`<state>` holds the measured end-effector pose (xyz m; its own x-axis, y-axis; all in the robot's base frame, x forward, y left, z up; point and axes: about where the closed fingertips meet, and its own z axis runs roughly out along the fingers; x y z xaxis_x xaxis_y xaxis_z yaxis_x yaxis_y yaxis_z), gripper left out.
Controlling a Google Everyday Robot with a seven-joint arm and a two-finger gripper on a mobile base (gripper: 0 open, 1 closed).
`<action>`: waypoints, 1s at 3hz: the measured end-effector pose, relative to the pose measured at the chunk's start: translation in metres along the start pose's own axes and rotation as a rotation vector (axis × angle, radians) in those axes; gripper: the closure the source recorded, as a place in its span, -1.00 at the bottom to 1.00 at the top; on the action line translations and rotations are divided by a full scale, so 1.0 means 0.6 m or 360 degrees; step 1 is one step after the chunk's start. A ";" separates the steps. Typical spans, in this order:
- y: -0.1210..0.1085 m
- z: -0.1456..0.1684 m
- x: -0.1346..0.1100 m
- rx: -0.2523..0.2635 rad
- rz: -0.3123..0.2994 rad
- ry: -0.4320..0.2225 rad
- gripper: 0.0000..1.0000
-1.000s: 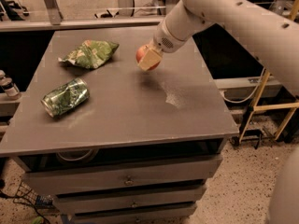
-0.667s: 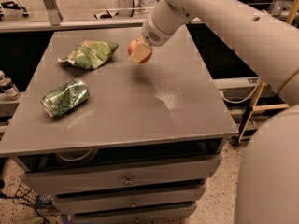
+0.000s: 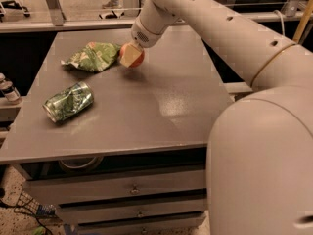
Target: Move apple near green jalapeno chip bag
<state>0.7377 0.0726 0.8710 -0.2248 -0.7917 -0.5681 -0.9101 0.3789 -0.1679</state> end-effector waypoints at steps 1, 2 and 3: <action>-0.001 0.031 -0.016 -0.0051 -0.0013 -0.0007 1.00; -0.004 0.054 -0.020 -0.0083 -0.0025 -0.0014 0.78; -0.001 0.058 -0.019 -0.0089 -0.0025 -0.0010 0.34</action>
Offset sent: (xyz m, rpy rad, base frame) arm 0.0263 0.0270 -0.0234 0.0247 0.0312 0.0611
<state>0.7531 0.0980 0.8495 -0.2082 -0.7944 -0.5706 -0.9315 0.3389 -0.1319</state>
